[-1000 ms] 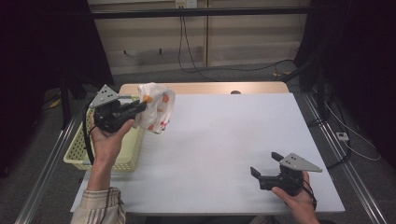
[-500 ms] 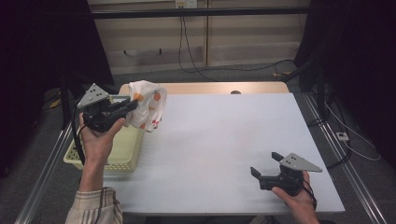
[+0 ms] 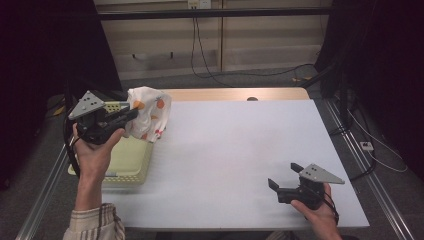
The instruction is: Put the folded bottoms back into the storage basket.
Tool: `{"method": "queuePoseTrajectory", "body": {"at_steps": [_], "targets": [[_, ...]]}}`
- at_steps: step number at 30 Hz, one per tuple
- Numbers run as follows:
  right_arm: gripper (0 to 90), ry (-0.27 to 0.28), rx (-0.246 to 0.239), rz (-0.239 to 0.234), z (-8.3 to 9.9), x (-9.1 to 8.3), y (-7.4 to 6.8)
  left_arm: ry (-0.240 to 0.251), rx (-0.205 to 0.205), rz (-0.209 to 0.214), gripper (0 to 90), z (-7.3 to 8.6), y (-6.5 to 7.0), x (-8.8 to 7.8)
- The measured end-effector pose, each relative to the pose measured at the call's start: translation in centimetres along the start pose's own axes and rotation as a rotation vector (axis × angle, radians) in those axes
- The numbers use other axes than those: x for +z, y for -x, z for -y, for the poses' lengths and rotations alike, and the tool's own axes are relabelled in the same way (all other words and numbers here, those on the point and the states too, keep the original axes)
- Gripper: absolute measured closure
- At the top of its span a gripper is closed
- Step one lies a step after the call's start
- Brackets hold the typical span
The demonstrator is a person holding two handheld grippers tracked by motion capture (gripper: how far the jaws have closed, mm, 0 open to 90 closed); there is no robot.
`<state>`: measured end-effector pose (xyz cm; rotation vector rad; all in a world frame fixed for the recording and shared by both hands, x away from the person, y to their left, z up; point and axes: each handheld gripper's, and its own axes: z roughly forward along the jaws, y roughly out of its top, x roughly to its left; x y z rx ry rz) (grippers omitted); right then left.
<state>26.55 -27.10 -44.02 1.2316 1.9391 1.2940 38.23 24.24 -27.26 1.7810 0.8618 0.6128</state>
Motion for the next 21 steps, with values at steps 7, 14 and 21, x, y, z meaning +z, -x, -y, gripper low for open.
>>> {"method": "queuePoseTrajectory", "body": {"at_steps": [7,14,21], "targets": [[3.0,0.0,0.002,-0.003,0.0,0.0,0.0,0.015,-0.015,-0.019,83.0,0.3,-0.9,-1.0],[3.0,0.0,0.001,-0.004,0.0,0.0,0.0,0.004,-0.019,-0.033,83.1,0.5,-1.7,-1.7],[3.0,0.0,0.001,-0.003,0.0,0.0,0.0,0.004,-0.028,-0.05,83.0,0.7,-2.5,-2.5]]}}
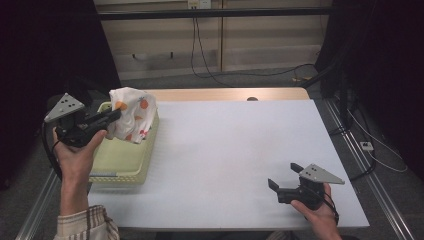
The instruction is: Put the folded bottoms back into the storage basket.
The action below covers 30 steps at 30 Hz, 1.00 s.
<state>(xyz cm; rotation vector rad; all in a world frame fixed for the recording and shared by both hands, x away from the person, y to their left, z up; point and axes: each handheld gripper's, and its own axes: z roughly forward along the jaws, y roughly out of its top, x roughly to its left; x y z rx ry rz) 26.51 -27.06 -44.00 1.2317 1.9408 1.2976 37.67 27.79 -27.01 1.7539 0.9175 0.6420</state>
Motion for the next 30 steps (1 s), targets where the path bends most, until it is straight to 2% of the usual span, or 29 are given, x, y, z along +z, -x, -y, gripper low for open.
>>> {"method": "queuePoseTrajectory", "body": {"at_steps": [6,9,14,20,30], "targets": [[3.0,0.001,-0.001,0.0,0.0,0.0,0.0,-0.007,-0.011,-0.018,83.1,0.3,-0.6,-0.3],[3.1,0.0,0.0,0.0,0.0,0.0,0.0,-0.028,-0.005,-0.061,83.0,0.4,-0.8,-0.4],[3.1,0.0,-0.002,-0.001,0.0,0.0,0.0,-0.043,-0.004,-0.078,83.0,0.7,-1.2,-0.4],[3.0,-0.001,-0.001,-0.001,0.0,0.0,0.0,-0.065,-0.021,-0.069,83.0,1.6,-2.2,0.0],[3.0,-0.001,0.001,-0.001,0.0,0.0,0.0,-0.123,-0.041,-0.066,83.0,2.7,-2.7,1.5]]}}
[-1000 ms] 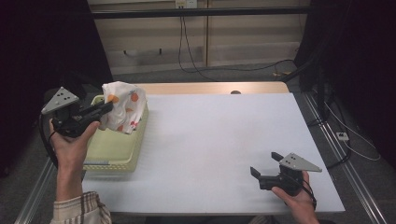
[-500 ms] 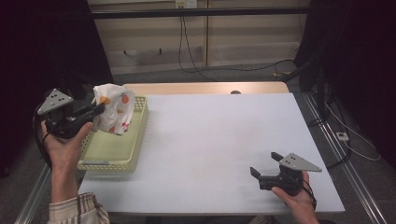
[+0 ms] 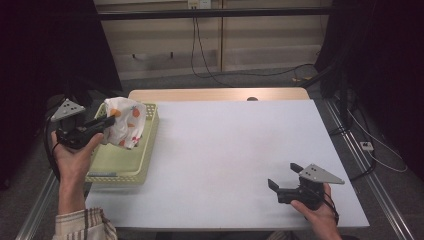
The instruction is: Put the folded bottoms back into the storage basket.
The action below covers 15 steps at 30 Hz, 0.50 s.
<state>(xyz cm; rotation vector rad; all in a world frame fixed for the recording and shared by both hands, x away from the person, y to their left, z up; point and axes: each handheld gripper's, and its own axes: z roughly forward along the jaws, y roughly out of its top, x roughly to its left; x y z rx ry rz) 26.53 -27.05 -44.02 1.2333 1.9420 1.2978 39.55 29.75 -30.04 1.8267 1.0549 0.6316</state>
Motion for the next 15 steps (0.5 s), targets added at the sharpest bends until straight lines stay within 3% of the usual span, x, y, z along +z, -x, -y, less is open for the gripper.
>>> {"method": "queuePoseTrajectory", "body": {"at_steps": [15], "targets": [[3.0,0.0,-0.001,0.0,0.0,0.0,0.0,-0.045,-0.036,0.024,83.0,1.3,-1.0,1.5]]}}
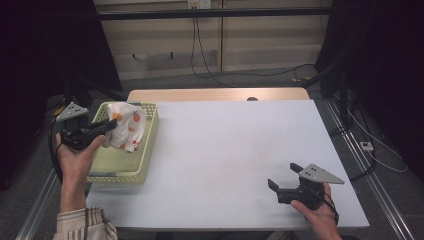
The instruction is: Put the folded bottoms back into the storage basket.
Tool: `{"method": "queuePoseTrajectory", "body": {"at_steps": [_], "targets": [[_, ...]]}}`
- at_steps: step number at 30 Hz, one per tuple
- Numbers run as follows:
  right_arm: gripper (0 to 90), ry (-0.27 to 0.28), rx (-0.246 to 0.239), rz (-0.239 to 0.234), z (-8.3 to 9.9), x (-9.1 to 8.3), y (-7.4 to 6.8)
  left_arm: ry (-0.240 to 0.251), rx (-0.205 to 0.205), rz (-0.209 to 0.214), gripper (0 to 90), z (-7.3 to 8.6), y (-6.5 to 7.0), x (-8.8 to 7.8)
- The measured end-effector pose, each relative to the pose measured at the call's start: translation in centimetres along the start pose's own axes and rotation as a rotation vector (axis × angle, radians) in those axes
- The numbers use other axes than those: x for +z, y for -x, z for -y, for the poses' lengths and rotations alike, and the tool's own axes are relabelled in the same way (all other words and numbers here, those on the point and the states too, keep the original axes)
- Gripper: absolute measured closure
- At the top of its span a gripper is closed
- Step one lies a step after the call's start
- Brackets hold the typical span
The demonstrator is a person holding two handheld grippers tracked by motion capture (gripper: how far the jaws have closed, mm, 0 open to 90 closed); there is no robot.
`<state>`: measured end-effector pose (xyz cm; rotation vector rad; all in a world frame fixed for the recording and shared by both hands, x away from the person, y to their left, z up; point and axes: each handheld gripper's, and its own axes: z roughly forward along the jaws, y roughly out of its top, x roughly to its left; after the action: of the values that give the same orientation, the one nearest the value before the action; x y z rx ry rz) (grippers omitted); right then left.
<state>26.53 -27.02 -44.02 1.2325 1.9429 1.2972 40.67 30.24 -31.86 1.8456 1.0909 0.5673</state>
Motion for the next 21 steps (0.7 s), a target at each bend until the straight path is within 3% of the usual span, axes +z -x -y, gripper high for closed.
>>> {"method": "queuePoseTrajectory", "body": {"at_steps": [12,21], "targets": [[3.0,0.0,0.001,-0.001,0.0,0.0,0.0,-0.068,-0.011,0.003,83.0,0.9,-0.4,1.7],[3.0,0.0,0.001,0.0,0.0,0.0,0.0,-0.085,-0.012,0.021,82.9,1.2,-0.5,2.5]]}}
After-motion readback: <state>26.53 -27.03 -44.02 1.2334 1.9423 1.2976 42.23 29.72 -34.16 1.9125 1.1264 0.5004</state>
